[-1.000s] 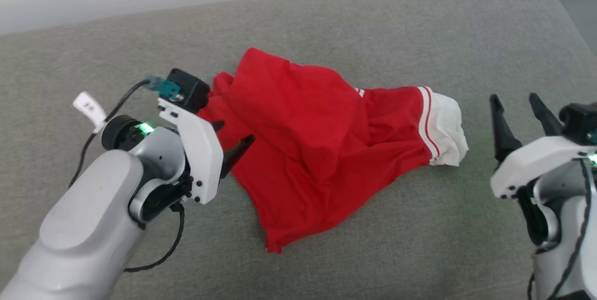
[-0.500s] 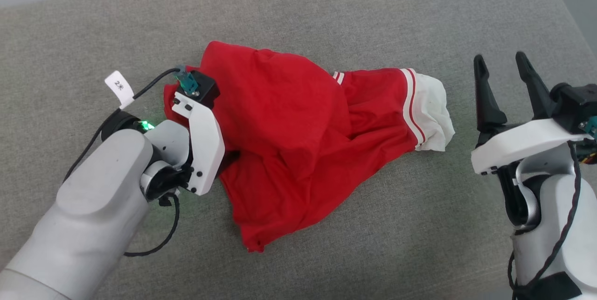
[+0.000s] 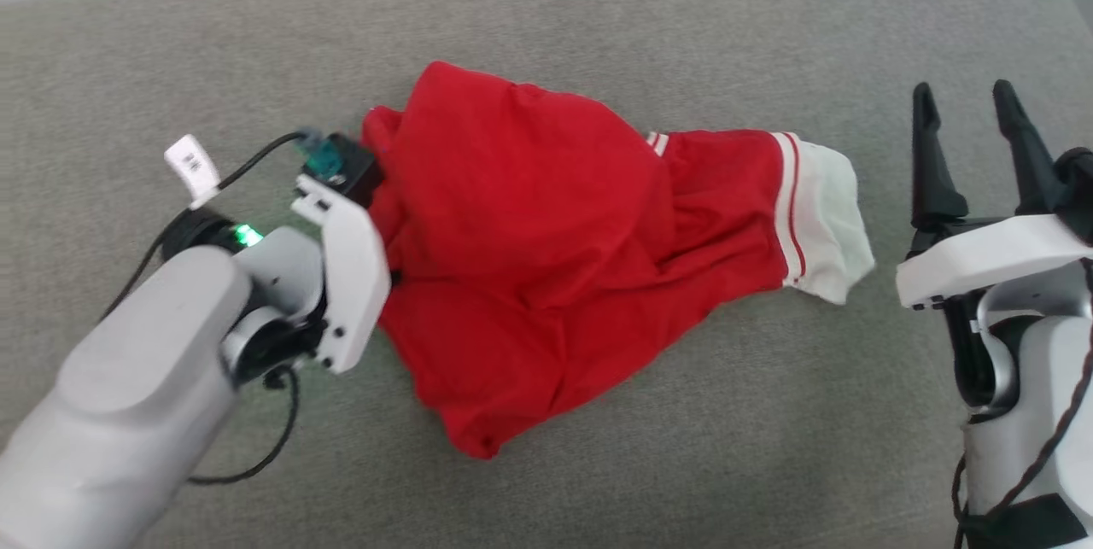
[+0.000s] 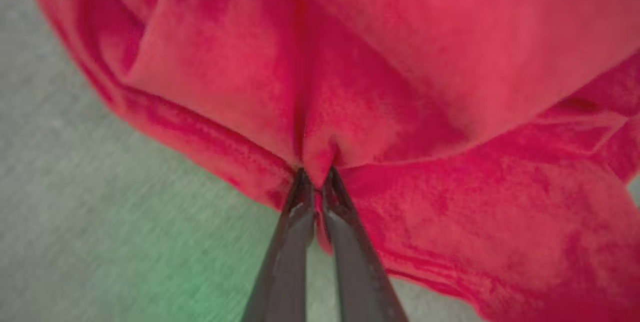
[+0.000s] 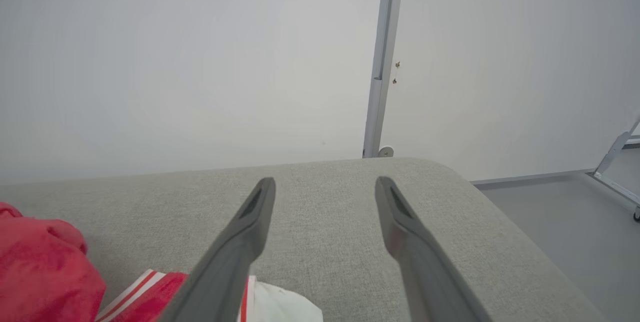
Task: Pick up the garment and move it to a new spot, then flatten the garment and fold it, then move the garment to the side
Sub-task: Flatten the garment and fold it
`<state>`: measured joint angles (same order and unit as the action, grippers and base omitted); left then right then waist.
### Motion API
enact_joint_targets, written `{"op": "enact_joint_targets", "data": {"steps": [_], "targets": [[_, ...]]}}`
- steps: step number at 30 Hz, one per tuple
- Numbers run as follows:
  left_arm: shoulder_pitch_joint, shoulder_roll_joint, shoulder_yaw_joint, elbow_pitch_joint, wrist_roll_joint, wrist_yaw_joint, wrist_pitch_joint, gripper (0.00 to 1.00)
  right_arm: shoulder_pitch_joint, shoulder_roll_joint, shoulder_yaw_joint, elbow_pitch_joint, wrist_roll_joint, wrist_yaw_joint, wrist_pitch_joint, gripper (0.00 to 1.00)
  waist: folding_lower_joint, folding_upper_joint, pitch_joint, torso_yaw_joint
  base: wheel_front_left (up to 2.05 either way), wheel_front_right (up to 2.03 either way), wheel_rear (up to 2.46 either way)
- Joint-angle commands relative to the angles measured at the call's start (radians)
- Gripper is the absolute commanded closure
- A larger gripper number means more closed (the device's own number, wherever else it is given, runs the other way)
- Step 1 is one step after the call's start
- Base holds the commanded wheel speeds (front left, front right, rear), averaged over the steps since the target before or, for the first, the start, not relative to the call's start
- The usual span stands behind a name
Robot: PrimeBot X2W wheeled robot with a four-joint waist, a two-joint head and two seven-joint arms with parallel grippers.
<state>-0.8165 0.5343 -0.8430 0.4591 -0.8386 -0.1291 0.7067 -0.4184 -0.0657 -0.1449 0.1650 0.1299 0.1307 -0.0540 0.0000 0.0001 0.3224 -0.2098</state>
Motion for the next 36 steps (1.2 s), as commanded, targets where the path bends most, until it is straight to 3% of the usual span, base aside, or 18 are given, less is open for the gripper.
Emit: {"op": "enact_joint_targets", "data": {"steps": [1, 12, 16, 21, 22, 23, 30, 36], "targets": [[0.062, 0.058, -0.005, -0.022, -0.003, 0.026, 0.032, 1.0, 0.014, -0.001, -0.013, -0.014, -0.012, 0.0, 0.006, 0.0, 0.0, -0.0001, -0.007, 0.019, 0.0, 0.0, 0.0], [0.332, 0.286, 0.038, -0.368, -0.102, 0.228, 0.122, 1.0, 0.04, 0.002, -0.042, -0.057, -0.011, 0.0, 0.019, 0.0, 0.0, -0.0001, -0.015, 0.064, 0.0, 0.0, 0.0], [0.421, 0.312, 0.034, -0.398, -0.142, 0.276, 0.138, 1.0, 0.038, 0.003, -0.036, -0.063, -0.008, 0.0, 0.021, 0.0, 0.0, -0.0001, -0.013, 0.072, 0.0, 0.0, 0.0], [0.447, 0.327, 0.041, -0.404, -0.142, 0.299, 0.122, 0.98, 0.035, 0.005, -0.03, -0.054, -0.001, 0.0, 0.022, 0.0, 0.0, -0.0001, -0.016, 0.076, 0.0, 0.0, 0.0], [0.438, 0.332, 0.05, -0.411, -0.14, 0.3, 0.113, 0.54, 0.035, 0.005, -0.029, -0.052, -0.001, 0.0, 0.022, 0.0, 0.0, -0.0001, -0.018, 0.076, 0.0, 0.0, 0.0], [0.423, 0.337, 0.062, -0.42, -0.139, 0.303, 0.107, 0.0, 0.036, 0.005, -0.028, -0.05, 0.0, 0.0, 0.023, 0.0, 0.0, -0.0001, -0.021, 0.076, 0.0, 0.0, 0.0], [0.316, 0.384, 0.099, -0.519, -0.12, 0.313, 0.164, 0.0, 0.046, 0.007, -0.01, -0.044, 0.003, 0.0, 0.021, 0.0, 0.0, -0.0001, -0.045, 0.065, 0.0, 0.0, 0.0], [0.186, 0.396, 0.115, -0.593, -0.099, 0.29, 0.246, 0.0, 0.051, 0.009, 0.018, -0.045, 0.011, 0.0, 0.009, 0.0, 0.0, -0.0001, -0.055, 0.033, 0.0, 0.0, 0.0]]}}
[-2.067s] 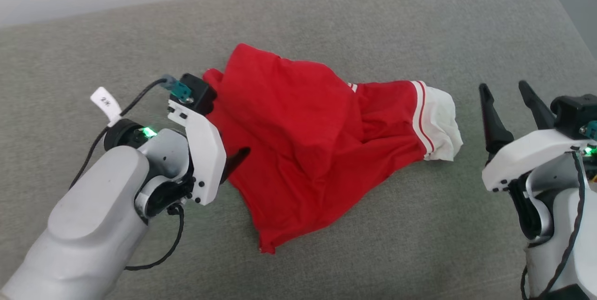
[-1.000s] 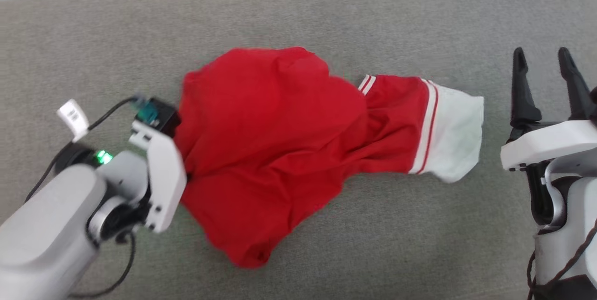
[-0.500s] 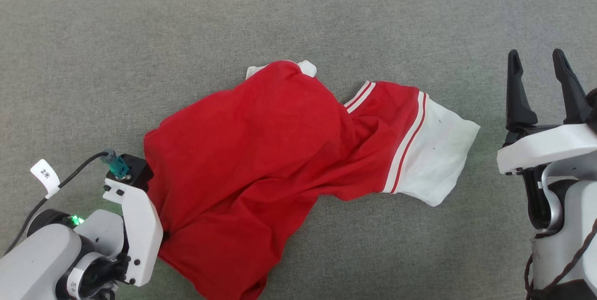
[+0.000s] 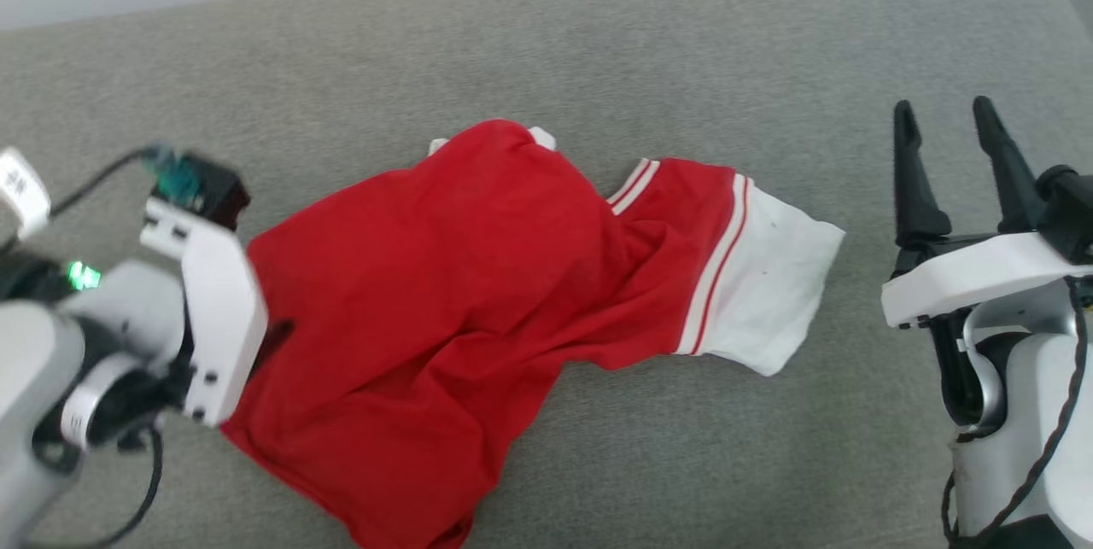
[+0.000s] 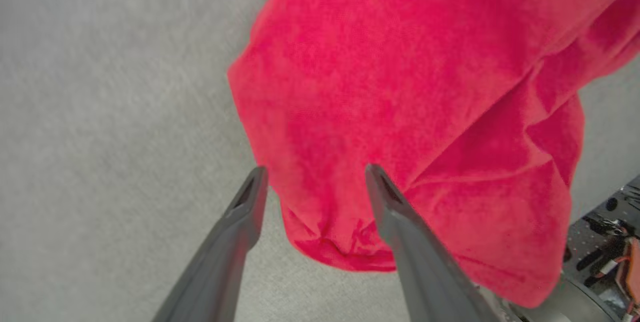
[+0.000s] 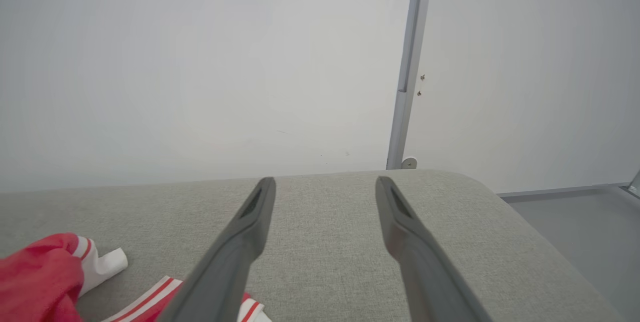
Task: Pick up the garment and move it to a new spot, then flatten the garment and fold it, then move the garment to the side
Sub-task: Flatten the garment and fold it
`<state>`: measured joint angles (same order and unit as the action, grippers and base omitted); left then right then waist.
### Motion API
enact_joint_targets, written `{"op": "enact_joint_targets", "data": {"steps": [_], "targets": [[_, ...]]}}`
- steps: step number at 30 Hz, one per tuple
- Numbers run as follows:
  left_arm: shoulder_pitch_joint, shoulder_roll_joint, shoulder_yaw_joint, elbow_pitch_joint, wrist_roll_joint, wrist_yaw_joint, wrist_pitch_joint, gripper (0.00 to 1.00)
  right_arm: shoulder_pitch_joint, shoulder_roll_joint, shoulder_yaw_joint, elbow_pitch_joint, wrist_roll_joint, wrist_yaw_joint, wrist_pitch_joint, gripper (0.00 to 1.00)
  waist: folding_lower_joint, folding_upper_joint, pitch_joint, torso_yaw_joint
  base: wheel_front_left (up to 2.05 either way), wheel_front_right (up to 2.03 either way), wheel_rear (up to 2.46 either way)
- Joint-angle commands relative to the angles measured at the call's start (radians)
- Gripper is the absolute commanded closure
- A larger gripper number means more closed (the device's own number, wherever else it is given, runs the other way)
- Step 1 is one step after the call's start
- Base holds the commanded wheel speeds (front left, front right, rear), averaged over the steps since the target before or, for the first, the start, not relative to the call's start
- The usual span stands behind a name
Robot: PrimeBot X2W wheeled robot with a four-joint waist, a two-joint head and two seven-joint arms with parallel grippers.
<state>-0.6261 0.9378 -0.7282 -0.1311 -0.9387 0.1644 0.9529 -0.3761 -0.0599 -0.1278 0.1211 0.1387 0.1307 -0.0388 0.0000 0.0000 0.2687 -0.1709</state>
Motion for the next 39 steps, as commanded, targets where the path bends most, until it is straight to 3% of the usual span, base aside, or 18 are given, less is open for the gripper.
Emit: {"op": "enact_joint_targets", "data": {"steps": [1, 3, 17, 25, 27, 33, 39], "targets": [[-0.03, -0.017, 0.001, -0.002, 0.007, -0.01, 0.008, 0.0, 0.009, 0.004, 0.008, -0.001, 0.003, 0.0, -0.006, 0.0, 0.0, 0.0, 0.0, -0.014, 0.0, 0.0, 0.0], [-0.081, -0.032, -0.005, 0.016, 0.025, -0.029, 0.026, 0.0, 0.007, 0.005, 0.016, 0.0, 0.01, 0.0, -0.009, 0.0, 0.0, 0.0, 0.002, -0.029, 0.0, 0.0, 0.0], [-0.301, -0.295, -0.077, 0.309, 0.058, -0.119, 0.042, 0.0, -0.026, 0.01, 0.074, 0.029, 0.04, 0.0, -0.039, 0.0, 0.0, 0.0, 0.051, -0.141, 0.0, 0.0, 0.0], [-0.316, -0.364, -0.132, 0.515, 0.099, -0.156, 0.016, 0.0, -0.047, 0.01, 0.081, 0.058, 0.068, 0.0, -0.061, 0.0, 0.0, 0.0, 0.087, -0.154, 0.0, 0.0, 0.0], [-0.312, -0.374, -0.142, 0.571, 0.1, -0.164, 0.012, 1.0, -0.054, 0.01, 0.083, 0.066, 0.073, 0.0, -0.065, 0.0, 0.0, 0.0, 0.093, -0.152, 0.0, 0.0, 0.0], [-0.326, -0.371, -0.129, 0.625, 0.099, -0.199, -0.045, 1.0, -0.062, 0.009, 0.081, 0.079, 0.064, 0.0, -0.075, 0.0, 0.0, 0.0, 0.092, -0.13, 0.0, 0.0, 0.0], [-0.302, -0.314, -0.105, 0.535, 0.08, -0.181, -0.036, 1.0, -0.046, 0.009, 0.055, 0.073, 0.041, 0.0, -0.067, 0.0, 0.0, 0.0, 0.071, -0.092, 0.0, 0.0, 0.0]]}}
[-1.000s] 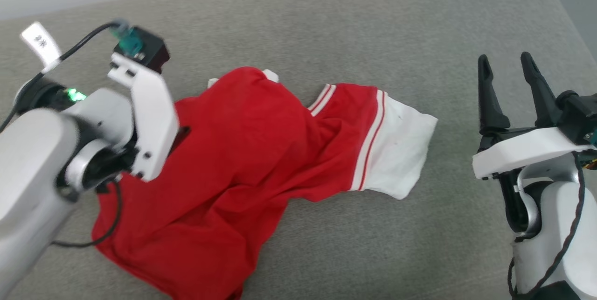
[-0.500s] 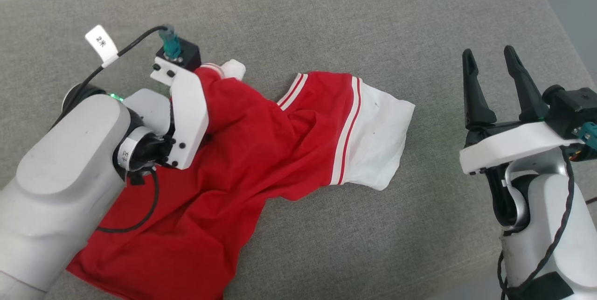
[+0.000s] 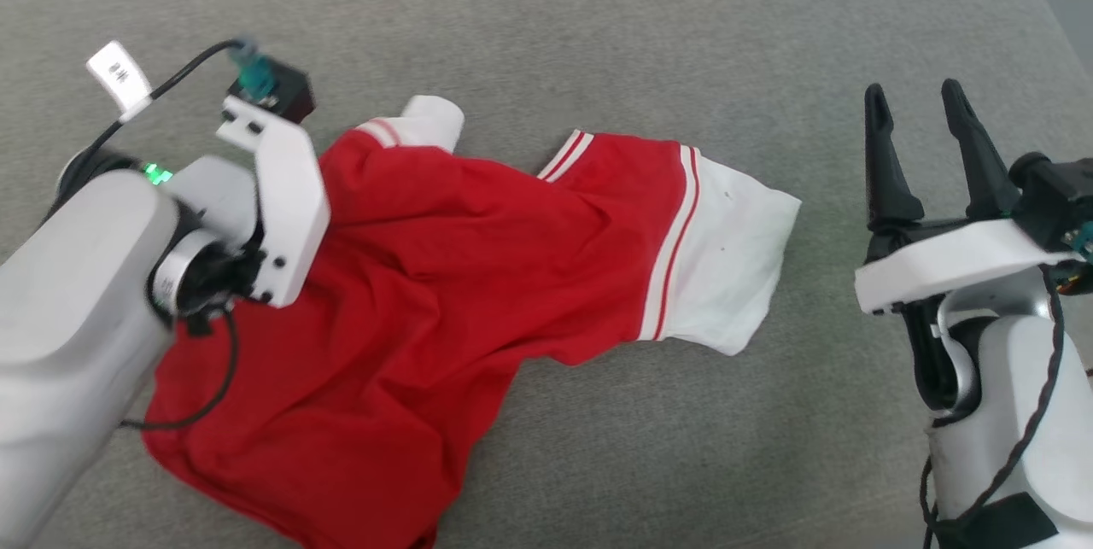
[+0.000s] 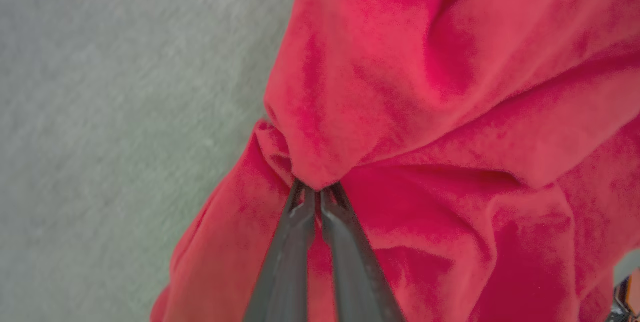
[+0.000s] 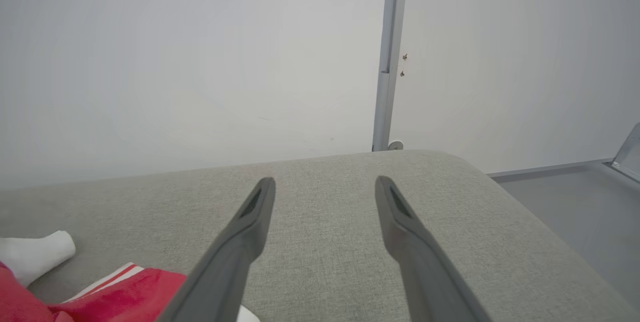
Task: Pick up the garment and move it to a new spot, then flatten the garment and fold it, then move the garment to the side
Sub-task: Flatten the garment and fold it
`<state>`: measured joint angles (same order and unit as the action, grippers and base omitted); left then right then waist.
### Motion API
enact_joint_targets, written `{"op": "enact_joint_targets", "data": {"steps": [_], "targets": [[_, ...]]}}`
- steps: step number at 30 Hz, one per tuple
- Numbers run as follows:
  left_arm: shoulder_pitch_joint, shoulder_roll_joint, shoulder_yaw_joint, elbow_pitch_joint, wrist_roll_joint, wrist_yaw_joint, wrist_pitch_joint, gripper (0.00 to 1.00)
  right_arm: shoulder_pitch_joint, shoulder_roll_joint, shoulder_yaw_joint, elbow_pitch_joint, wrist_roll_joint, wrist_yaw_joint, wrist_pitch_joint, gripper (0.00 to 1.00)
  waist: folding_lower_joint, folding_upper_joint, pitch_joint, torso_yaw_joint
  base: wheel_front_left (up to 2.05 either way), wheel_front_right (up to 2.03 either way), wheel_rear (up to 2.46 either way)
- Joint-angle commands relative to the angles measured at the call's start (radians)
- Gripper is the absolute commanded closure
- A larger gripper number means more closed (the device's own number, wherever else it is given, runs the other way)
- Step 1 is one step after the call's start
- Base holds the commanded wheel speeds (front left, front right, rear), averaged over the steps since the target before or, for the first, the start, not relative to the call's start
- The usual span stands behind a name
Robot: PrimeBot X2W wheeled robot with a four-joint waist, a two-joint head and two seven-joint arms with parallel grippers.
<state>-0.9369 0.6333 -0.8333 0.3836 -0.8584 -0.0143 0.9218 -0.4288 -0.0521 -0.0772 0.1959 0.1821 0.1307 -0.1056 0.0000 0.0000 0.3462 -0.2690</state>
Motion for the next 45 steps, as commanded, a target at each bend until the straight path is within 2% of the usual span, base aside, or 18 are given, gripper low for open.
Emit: {"op": "enact_joint_targets", "data": {"steps": [1, 2, 4, 10, 14, 18, 19, 20, 21, 27, 31, 38, 45], "targets": [[0.023, 0.009, 0.003, -0.008, -0.006, 0.011, 0.006, 1.0, 0.011, 0.001, -0.004, -0.004, -0.005, 0.0, 0.004, 0.0, 0.0, 0.0, -0.01, 0.014, 0.0, 0.0, 0.0], [0.057, 0.054, 0.018, -0.071, -0.024, 0.042, 0.024, 1.0, 0.014, 0.001, -0.015, -0.013, -0.012, 0.0, 0.009, 0.0, 0.0, 0.0, -0.016, 0.03, 0.0, 0.0, 0.0], [0.105, 0.104, 0.028, -0.14, -0.042, 0.076, 0.042, 1.0, 0.022, 0.001, -0.025, -0.022, -0.015, 0.0, 0.018, 0.0, 0.0, 0.0, -0.019, 0.043, 0.0, 0.0, 0.0], [0.307, 0.231, 0.056, -0.338, -0.117, 0.203, 0.066, 1.0, 0.029, 0.001, -0.042, -0.052, -0.022, 0.0, 0.036, 0.0, 0.0, 0.0, -0.018, 0.074, 0.0, 0.0, 0.0], [0.428, 0.262, 0.038, -0.419, -0.151, 0.264, 0.073, 1.0, 0.029, 0.001, -0.045, -0.064, -0.026, 0.0, 0.048, 0.0, 0.0, 0.0, -0.011, 0.091, 0.0, 0.0, 0.0], [0.468, 0.253, 0.04, -0.455, -0.156, 0.289, 0.039, 1.0, 0.018, 0.001, -0.041, -0.074, -0.027, 0.0, 0.058, 0.0, 0.0, 0.0, -0.004, 0.103, 0.0, 0.0, 0.0], [0.462, 0.253, 0.049, -0.462, -0.149, 0.287, 0.023, 0.8, 0.016, 0.001, -0.04, -0.077, -0.025, 0.0, 0.059, 0.0, 0.0, 0.0, -0.004, 0.105, 0.0, 0.0, 0.0], [0.452, 0.257, 0.058, -0.469, -0.144, 0.282, 0.011, 0.48, 0.016, 0.001, -0.038, -0.079, -0.024, 0.0, 0.06, 0.0, 0.0, 0.0, -0.004, 0.106, 0.0, 0.0, 0.0], [0.441, 0.26, 0.07, -0.475, -0.145, 0.285, 0.004, 0.0, 0.015, 0.001, -0.038, -0.08, -0.025, 0.0, 0.061, 0.0, 0.0, 0.0, -0.005, 0.107, 0.0, 0.0, 0.0], [0.346, 0.309, 0.13, -0.527, -0.152, 0.301, 0.042, 0.0, 0.021, 0.001, -0.028, -0.088, -0.02, 0.0, 0.067, 0.0, 0.0, 0.0, -0.011, 0.104, 0.0, 0.0, 0.0], [0.254, 0.328, 0.154, -0.512, -0.129, 0.283, 0.073, 0.0, 0.026, 0.001, -0.012, -0.099, -0.012, 0.0, 0.069, 0.0, 0.0, 0.0, -0.006, 0.087, 0.0, 0.0, 0.0], [0.114, 0.262, 0.142, -0.319, -0.08, 0.229, 0.082, 0.0, 0.026, 0.001, 0.004, -0.099, 0.005, 0.0, 0.061, 0.0, 0.0, 0.0, 0.011, 0.042, 0.0, 0.0, 0.0], [0.062, 0.203, 0.108, -0.142, -0.058, 0.186, 0.084, 0.0, 0.027, 0.001, 0.007, -0.103, 0.014, 0.0, 0.06, 0.0, 0.0, 0.0, 0.036, 0.008, 0.0, 0.0, 0.0]]}}
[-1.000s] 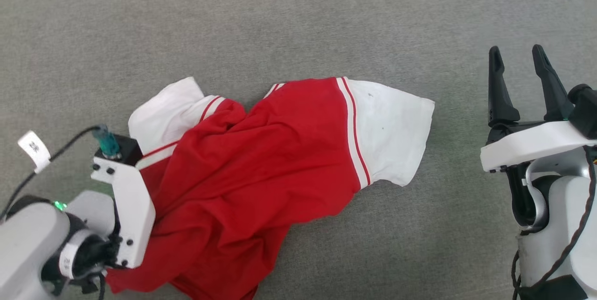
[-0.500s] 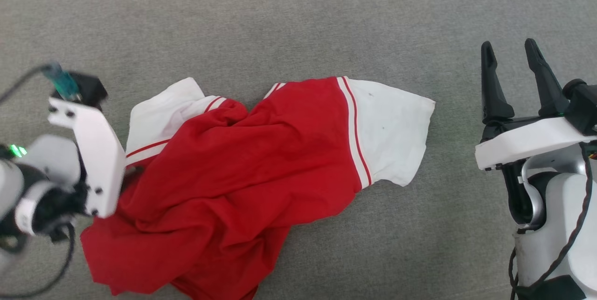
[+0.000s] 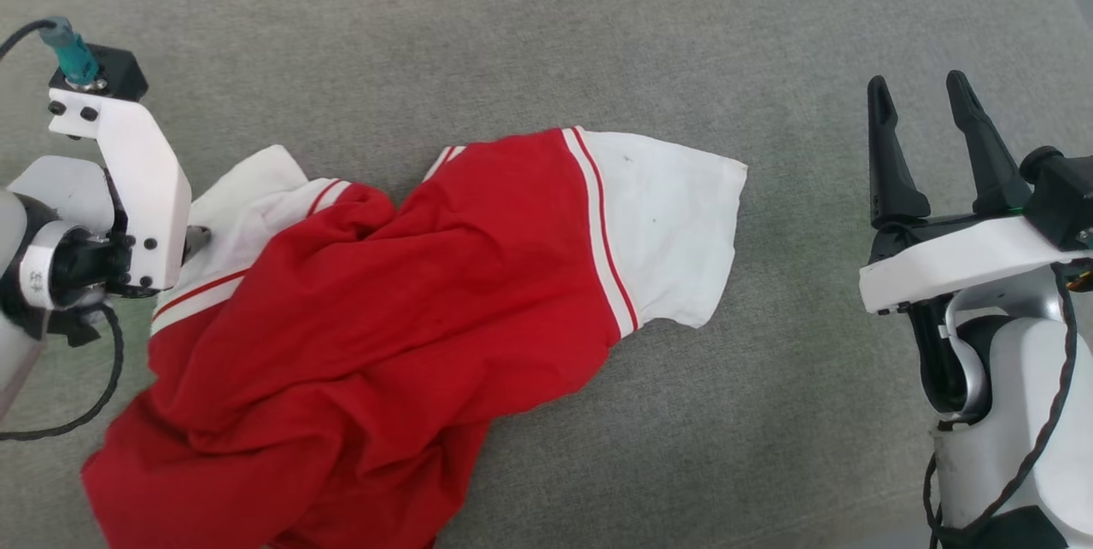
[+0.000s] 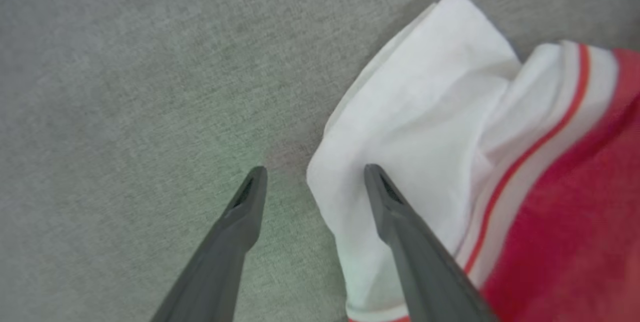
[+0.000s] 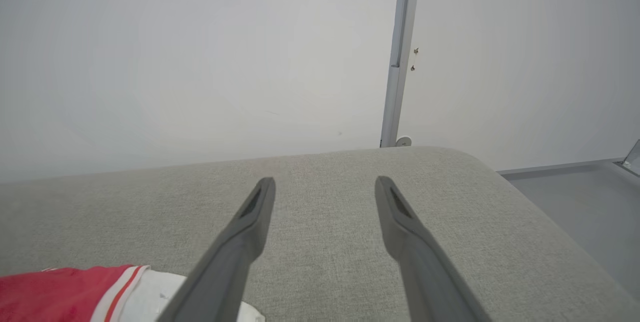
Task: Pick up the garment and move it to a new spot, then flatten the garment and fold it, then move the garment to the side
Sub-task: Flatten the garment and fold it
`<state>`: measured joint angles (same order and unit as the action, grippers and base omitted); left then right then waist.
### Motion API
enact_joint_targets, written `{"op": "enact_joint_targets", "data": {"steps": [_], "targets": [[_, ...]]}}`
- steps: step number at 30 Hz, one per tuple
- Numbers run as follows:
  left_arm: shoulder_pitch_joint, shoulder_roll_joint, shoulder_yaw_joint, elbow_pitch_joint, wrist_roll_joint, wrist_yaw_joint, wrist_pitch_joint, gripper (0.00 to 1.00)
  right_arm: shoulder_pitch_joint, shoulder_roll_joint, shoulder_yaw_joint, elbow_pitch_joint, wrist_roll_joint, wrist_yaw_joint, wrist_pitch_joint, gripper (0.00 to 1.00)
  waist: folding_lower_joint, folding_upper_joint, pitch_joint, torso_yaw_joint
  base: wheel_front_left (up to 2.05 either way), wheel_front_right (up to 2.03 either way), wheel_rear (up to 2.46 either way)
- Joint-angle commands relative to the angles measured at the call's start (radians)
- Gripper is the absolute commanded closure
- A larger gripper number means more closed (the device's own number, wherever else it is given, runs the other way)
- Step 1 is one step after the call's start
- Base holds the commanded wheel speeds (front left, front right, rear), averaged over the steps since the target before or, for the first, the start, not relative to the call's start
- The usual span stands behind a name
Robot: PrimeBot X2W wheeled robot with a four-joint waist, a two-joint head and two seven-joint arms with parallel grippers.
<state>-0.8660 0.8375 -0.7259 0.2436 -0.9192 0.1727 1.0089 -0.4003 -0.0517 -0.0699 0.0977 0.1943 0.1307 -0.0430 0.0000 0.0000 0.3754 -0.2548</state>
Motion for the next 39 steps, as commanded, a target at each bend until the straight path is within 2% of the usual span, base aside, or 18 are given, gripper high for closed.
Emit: {"op": "enact_joint_targets", "data": {"steps": [1, 5, 6, 7, 10, 12, 17, 23, 27, 32, 39], "targets": [[-0.013, -0.012, -0.003, 0.026, 0.004, -0.006, -0.004, 0.0, -0.003, 0.001, 0.002, -0.005, 0.005, 0.0, -0.004, 0.0, 0.0, 0.0, 0.011, -0.011, 0.0, 0.0, 0.0], [-0.001, -0.051, -0.019, 0.151, -0.003, -0.024, -0.019, 0.0, -0.011, 0.001, 0.003, -0.005, 0.008, 0.0, -0.005, 0.0, 0.0, 0.0, 0.025, -0.021, 0.0, 0.0, 0.0], [0.009, -0.065, -0.017, 0.182, -0.02, -0.025, -0.018, 0.52, -0.01, 0.001, 0.003, -0.006, 0.007, 0.0, -0.005, 0.0, 0.0, 0.0, 0.026, -0.02, 0.0, 0.0, 0.0], [0.015, -0.081, -0.01, 0.208, -0.036, -0.023, -0.024, 1.0, -0.009, 0.001, 0.0, -0.006, 0.007, 0.0, -0.003, 0.0, 0.0, 0.0, 0.028, -0.018, 0.0, 0.0, 0.0], [0.026, -0.11, 0.007, 0.251, -0.062, -0.011, -0.04, 1.0, -0.001, 0.001, -0.014, -0.009, -0.001, 0.0, 0.002, 0.0, 0.0, 0.0, 0.027, -0.001, 0.0, 0.0, 0.0], [0.02, -0.109, 0.02, 0.257, -0.063, -0.013, -0.062, 1.0, 0.003, 0.001, -0.023, -0.011, -0.013, 0.0, 0.006, 0.0, 0.0, 0.0, 0.022, 0.018, 0.0, 0.0, 0.0], [0.023, -0.039, 0.052, 0.245, -0.043, -0.001, -0.115, 1.0, 0.011, 0.001, -0.041, -0.024, -0.03, 0.0, 0.024, 0.0, 0.0, 0.0, 0.001, 0.068, 0.0, 0.0, 0.0], [0.1, 0.077, 0.083, 0.189, -0.044, 0.064, -0.129, 1.0, 0.019, -0.002, -0.049, -0.042, -0.038, 0.0, 0.048, 0.0, 0.0, 0.0, -0.014, 0.119, 0.0, 0.0, 0.0], [0.187, 0.109, 0.117, 0.146, -0.102, 0.094, -0.151, 1.0, 0.02, -0.003, -0.045, -0.049, -0.035, 0.0, 0.068, 0.0, 0.0, 0.0, -0.012, 0.144, 0.0, 0.0, 0.0], [0.257, 0.085, 0.135, 0.115, -0.142, 0.107, -0.189, 1.0, 0.027, -0.013, -0.006, -0.033, 0.001, 0.0, 0.158, 0.0, 0.0, 0.0, -0.007, 0.164, 0.0, 0.0, 0.0], [0.248, 0.032, 0.115, 0.106, -0.14, 0.098, -0.204, 1.0, 0.033, -0.061, 0.096, -0.013, 0.072, 0.0, 0.429, 0.0, 0.0, 0.0, -0.005, 0.189, 0.0, 0.0, 0.0]]}}
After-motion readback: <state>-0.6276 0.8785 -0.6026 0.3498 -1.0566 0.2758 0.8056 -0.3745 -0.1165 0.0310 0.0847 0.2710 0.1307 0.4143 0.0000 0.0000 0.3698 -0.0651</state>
